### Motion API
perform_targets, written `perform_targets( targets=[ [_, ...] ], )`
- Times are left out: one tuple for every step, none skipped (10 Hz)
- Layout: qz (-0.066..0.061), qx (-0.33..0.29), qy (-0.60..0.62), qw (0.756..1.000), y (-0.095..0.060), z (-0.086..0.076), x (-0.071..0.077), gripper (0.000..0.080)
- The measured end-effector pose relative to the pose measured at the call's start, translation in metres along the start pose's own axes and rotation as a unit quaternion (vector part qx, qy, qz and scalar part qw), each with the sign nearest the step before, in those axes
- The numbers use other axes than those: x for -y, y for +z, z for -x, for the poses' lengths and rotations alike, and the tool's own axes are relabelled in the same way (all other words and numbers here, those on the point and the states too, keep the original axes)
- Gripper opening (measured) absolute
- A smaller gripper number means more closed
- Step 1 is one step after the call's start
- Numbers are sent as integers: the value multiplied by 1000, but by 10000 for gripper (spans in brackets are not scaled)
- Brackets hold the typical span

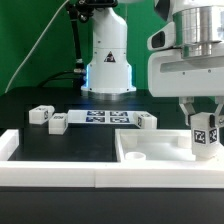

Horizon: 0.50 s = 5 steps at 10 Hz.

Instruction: Assemble one leg

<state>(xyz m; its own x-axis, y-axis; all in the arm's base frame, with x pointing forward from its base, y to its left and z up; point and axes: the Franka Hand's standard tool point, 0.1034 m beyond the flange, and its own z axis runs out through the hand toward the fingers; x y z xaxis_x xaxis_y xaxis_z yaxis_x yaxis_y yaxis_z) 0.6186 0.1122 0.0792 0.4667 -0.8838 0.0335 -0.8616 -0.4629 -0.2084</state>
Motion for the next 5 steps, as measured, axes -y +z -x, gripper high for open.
perform_targets(
  targets=[
    [2, -2, 75, 997, 0, 1, 0, 295],
    [3, -3, 117, 993, 0, 2, -1, 295],
    [3, 0, 155, 988, 0, 3, -1, 295],
    [2, 3, 196, 981, 0, 5, -1, 295],
    [1, 6, 214, 977, 0, 4, -1, 295]
  ],
)
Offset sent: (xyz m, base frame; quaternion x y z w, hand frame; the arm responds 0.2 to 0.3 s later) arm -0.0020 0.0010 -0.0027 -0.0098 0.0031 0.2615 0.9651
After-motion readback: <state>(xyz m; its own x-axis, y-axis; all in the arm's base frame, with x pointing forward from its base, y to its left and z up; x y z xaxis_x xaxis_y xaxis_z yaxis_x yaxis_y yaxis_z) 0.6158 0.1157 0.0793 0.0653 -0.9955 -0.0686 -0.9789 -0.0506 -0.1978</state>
